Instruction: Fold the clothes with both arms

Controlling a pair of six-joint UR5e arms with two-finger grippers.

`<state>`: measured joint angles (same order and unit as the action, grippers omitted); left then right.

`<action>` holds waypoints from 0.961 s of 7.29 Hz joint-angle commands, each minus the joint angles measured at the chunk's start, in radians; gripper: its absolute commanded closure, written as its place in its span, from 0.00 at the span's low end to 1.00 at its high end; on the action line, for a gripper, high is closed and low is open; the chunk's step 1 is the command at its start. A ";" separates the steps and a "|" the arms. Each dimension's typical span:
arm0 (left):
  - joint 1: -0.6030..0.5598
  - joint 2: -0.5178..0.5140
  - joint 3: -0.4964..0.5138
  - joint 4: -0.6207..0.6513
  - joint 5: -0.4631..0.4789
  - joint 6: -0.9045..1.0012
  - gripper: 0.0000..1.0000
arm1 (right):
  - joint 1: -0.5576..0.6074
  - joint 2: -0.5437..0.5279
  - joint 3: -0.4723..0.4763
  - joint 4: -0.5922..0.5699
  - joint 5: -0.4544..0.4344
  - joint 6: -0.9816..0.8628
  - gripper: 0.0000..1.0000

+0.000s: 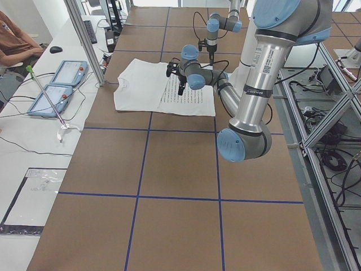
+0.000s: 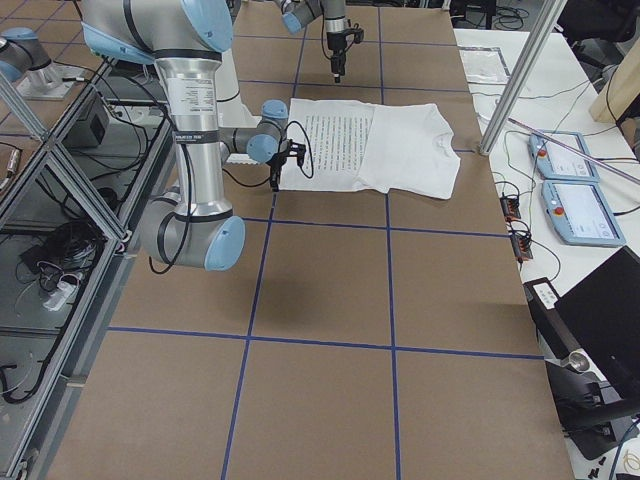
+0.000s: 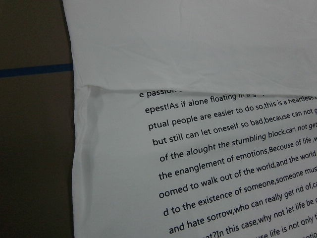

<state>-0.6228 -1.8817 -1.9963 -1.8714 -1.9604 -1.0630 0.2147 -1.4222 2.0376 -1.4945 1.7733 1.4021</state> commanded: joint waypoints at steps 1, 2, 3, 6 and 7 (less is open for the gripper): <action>0.000 -0.001 0.001 0.000 0.014 0.000 0.00 | 0.000 0.000 -0.001 -0.001 0.000 0.000 0.53; 0.000 -0.002 -0.001 0.000 0.012 0.000 0.00 | -0.001 0.002 -0.002 -0.001 0.009 0.000 0.53; 0.000 -0.007 -0.001 0.000 0.014 -0.002 0.00 | -0.002 0.003 -0.004 -0.001 0.020 0.000 0.53; 0.000 -0.007 -0.001 0.000 0.014 -0.002 0.00 | -0.002 0.003 -0.004 -0.001 0.023 0.000 0.63; 0.000 -0.007 -0.001 0.000 0.014 0.000 0.00 | -0.002 0.003 -0.004 -0.001 0.025 0.000 0.75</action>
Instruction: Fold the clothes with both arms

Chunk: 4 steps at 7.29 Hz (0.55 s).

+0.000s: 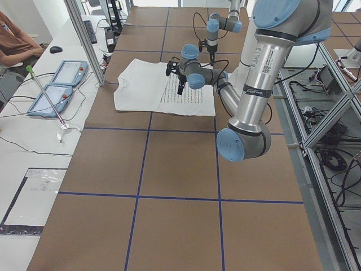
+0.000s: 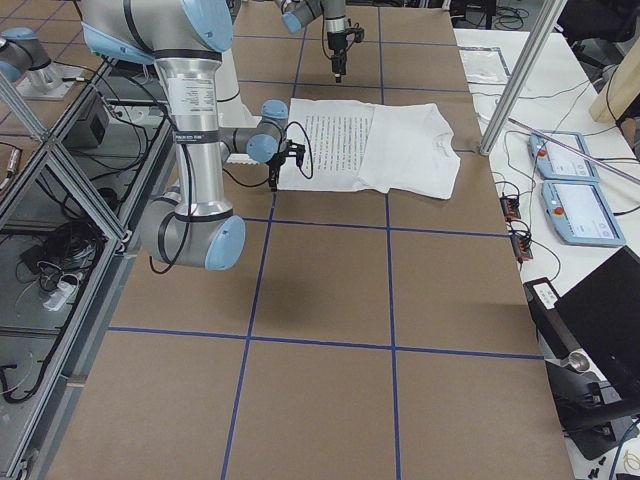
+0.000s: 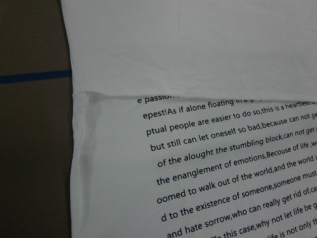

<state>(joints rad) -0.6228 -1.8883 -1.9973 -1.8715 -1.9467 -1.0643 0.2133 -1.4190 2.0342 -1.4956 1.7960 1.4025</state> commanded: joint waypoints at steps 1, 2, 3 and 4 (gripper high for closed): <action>0.000 -0.002 0.000 0.000 0.000 0.000 0.00 | 0.000 0.000 0.000 0.000 0.002 0.001 0.87; 0.000 -0.002 0.000 0.000 0.000 0.001 0.00 | 0.000 0.000 0.000 0.000 0.000 0.001 0.96; 0.000 -0.002 0.000 0.000 0.000 0.000 0.00 | 0.000 0.002 0.004 0.000 0.000 0.001 1.00; 0.000 -0.002 0.000 0.000 0.000 0.000 0.00 | 0.001 0.008 0.008 0.000 -0.001 0.003 1.00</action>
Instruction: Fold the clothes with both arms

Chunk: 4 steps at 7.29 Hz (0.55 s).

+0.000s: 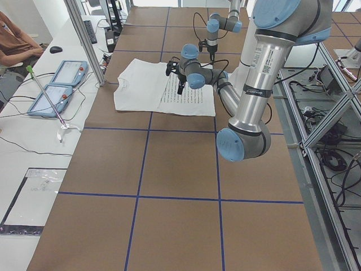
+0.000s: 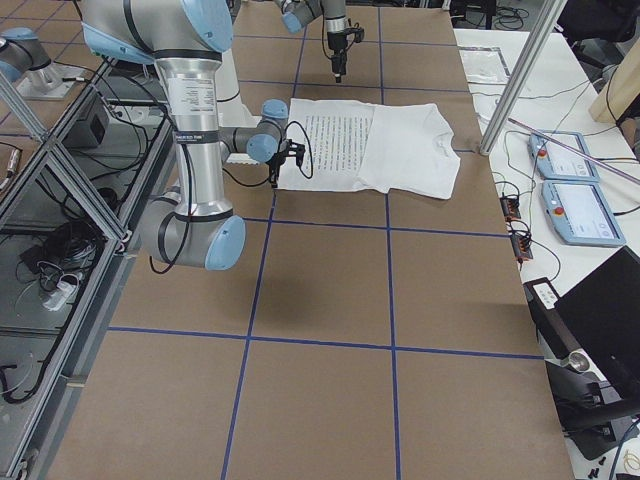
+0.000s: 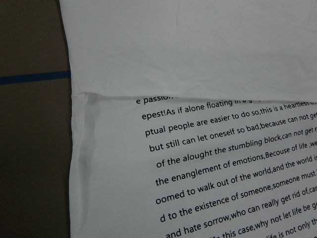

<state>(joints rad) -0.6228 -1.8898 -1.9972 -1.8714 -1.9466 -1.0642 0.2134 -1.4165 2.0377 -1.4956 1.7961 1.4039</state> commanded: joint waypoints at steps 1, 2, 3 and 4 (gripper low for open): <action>0.000 0.000 0.000 0.000 0.000 0.000 0.00 | 0.003 0.005 0.031 0.000 -0.003 0.041 1.00; 0.000 0.006 0.000 0.000 0.006 -0.002 0.00 | 0.004 0.004 0.074 0.003 -0.015 0.138 1.00; 0.003 0.015 -0.002 0.000 0.026 -0.040 0.00 | 0.009 0.010 0.100 0.005 -0.017 0.212 1.00; 0.044 0.017 -0.005 0.002 0.047 -0.139 0.00 | 0.015 0.030 0.104 0.005 -0.017 0.202 1.00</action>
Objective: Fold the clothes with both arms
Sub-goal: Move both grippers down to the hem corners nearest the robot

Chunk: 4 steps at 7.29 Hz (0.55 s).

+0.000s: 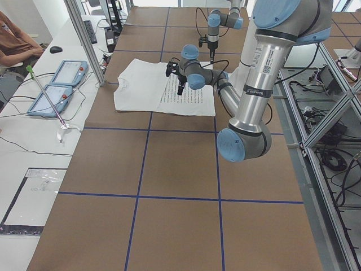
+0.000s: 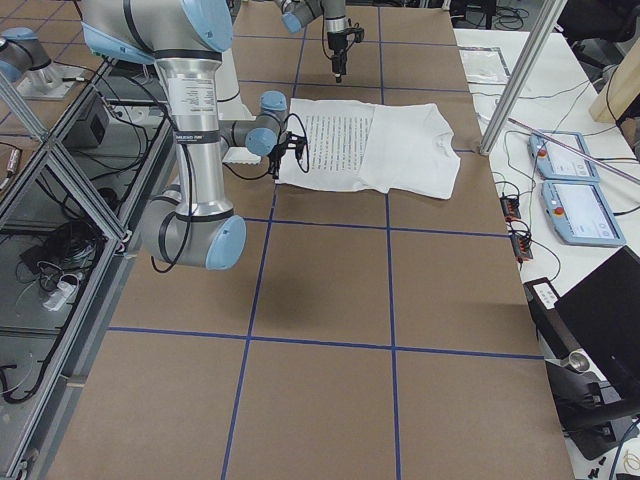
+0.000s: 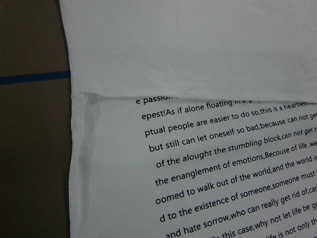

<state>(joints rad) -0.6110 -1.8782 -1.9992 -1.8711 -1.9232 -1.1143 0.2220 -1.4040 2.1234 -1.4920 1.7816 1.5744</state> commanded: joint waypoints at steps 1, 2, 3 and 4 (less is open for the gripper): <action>0.087 0.033 -0.010 0.003 0.062 -0.158 0.00 | 0.028 0.020 0.020 0.003 -0.002 0.027 1.00; 0.140 0.060 -0.013 0.003 0.090 -0.211 0.00 | 0.052 0.020 0.020 0.003 -0.002 0.024 1.00; 0.180 0.091 -0.013 0.004 0.107 -0.252 0.00 | 0.068 0.020 0.020 0.003 -0.004 0.024 1.00; 0.215 0.126 -0.013 0.004 0.125 -0.268 0.00 | 0.071 0.019 0.020 0.003 -0.005 0.024 1.00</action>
<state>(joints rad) -0.4464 -1.7944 -2.0117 -1.8675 -1.8234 -1.3446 0.2809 -1.3846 2.1425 -1.4896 1.7781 1.5987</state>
